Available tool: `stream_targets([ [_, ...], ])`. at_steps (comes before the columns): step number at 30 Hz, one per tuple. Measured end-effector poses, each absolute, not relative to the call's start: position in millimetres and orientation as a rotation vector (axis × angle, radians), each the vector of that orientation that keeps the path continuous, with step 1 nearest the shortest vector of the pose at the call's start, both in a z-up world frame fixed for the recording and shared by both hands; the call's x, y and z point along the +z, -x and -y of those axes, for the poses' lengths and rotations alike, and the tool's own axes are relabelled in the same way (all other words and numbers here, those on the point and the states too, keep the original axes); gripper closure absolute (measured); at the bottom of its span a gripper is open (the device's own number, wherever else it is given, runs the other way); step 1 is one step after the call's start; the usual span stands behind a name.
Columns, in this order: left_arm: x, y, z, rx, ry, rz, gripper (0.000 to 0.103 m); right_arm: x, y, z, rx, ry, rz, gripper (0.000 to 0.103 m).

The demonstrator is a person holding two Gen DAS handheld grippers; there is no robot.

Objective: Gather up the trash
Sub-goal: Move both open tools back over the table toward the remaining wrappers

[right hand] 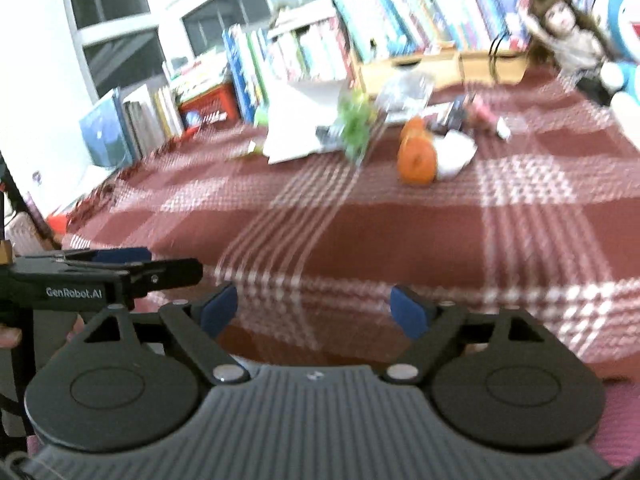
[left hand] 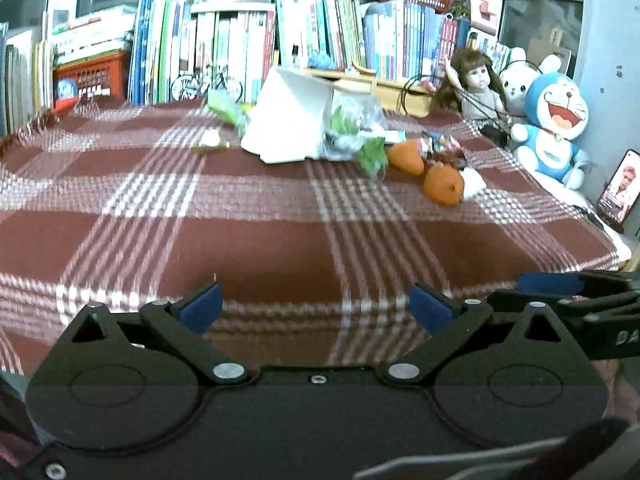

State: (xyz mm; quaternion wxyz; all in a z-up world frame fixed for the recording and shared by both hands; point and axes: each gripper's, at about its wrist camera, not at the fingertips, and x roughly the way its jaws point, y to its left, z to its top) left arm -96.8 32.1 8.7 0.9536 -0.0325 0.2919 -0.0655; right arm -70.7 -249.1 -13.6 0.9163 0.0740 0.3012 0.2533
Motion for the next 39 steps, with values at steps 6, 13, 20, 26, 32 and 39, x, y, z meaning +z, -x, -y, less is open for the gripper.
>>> stream_targets([
  [6, 22, 79, -28, -0.138, 0.102, -0.521, 0.002, 1, 59, 259, 0.441, -0.127, -0.513, 0.009],
  [13, 33, 45, -24, -0.151, 0.139, -0.470, 0.001, 4, 36, 270, 0.334, -0.112, -0.450, 0.008],
  [20, 36, 9, -7, -0.180, 0.112, -0.480, 0.001, -1, 5, 280, 0.249, -0.081, -0.478, 0.008],
  [26, 33, -17, 12, -0.197, 0.072, -0.493, 0.001, -6, -12, 277, 0.255, -0.045, -0.494, 0.011],
  [32, 23, -51, 10, -0.100, 0.053, -0.526, 0.011, -5, -19, 268, 0.272, 0.003, -0.482, 0.020],
  [39, 23, -78, 6, -0.135, 0.126, -0.554, 0.031, -1, -26, 275, 0.180, -0.025, -0.452, 0.054],
])
